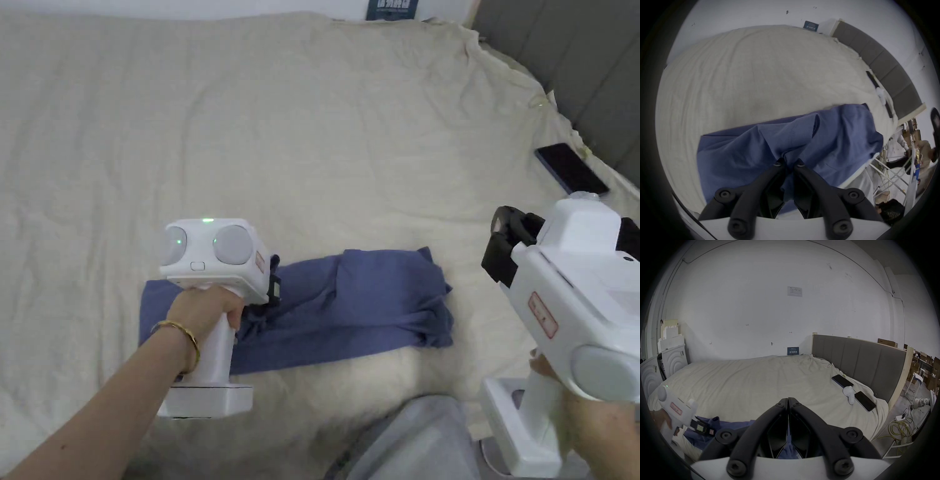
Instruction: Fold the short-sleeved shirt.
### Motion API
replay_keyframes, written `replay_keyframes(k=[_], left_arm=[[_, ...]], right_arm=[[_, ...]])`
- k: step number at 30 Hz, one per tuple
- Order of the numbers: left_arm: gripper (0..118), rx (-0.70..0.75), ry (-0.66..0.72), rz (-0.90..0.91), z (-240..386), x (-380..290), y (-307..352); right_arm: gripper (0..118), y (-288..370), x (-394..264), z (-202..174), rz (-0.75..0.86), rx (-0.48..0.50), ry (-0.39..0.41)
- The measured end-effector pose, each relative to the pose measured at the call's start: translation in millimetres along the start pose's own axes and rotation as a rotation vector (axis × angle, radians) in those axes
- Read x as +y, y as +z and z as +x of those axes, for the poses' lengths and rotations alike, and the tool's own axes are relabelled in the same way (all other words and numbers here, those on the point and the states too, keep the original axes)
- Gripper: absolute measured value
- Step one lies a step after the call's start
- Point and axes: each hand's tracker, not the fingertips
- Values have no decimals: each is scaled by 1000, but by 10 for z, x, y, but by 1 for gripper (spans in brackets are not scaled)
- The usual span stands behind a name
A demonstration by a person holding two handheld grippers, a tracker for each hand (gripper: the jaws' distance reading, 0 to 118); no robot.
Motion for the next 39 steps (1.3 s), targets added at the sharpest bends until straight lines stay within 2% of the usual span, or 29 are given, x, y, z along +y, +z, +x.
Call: replay_keyframes(k=[2, 3, 4, 7, 9, 12, 13, 14, 15, 16, 17, 19, 20, 21, 27, 28, 31, 35, 39], left_arm=[[52, -8, -17, 4, 7, 5, -17], [52, -31, -29, 8, 6, 11, -6], [60, -59, -22, -2, -8, 43, 30], [113, -113, 1, 59, -90, 107, 293], [116, -120, 1, 138, -219, 182, 503], [116, -35, 10, 229, -427, 241, 748], [115, 13, 1, 262, -487, 230, 777], [108, 54, -17, 275, -526, 212, 790], [93, 108, -54, 302, -533, 165, 785], [60, 151, -80, 339, -547, 101, 757], [33, 197, -92, 360, -539, 39, 703], [6, 192, -92, 353, -490, -121, 559], [0, 173, -87, 348, -471, -179, 493], [0, 124, -77, 334, -431, -254, 416], [0, 114, -147, 282, -21, -525, -60], [0, 76, -138, 240, 42, -548, -106], [0, 95, -132, 275, 240, -677, -137], [0, 75, -190, 305, 477, -817, -80], [0, -38, -216, 260, 657, -924, -69]], right_arm=[[0, -24, -46, 59, -10, -4, 8], [0, -34, -55, 66, -15, -5, 13], [0, -46, -60, 67, -19, -3, 16], [0, -49, -62, 29, -21, 7, 14], [0, -54, -53, -15, -12, 17, 16], [0, -64, -34, -74, -1, 32, 27], [0, -48, -23, -114, 2, 37, 26], [0, -47, -18, -133, 4, 41, 26], [0, -54, -16, -148, 2, 48, 26], [0, -62, -17, -163, -1, 51, 29], [0, -65, -25, -174, -2, 51, 30], [0, -71, -30, -180, -5, 55, 30], [0, -70, -33, -182, -5, 55, 28], [0, -54, -26, -206, -5, 55, 26], [0, -42, -9, -178, -8, 39, 9], [0, -40, -8, -165, -8, 37, 9], [0, -36, -22, -108, -12, 26, 9], [0, -32, -45, -83, -23, 20, -5], [0, -44, -81, -71, -31, 20, -16]])
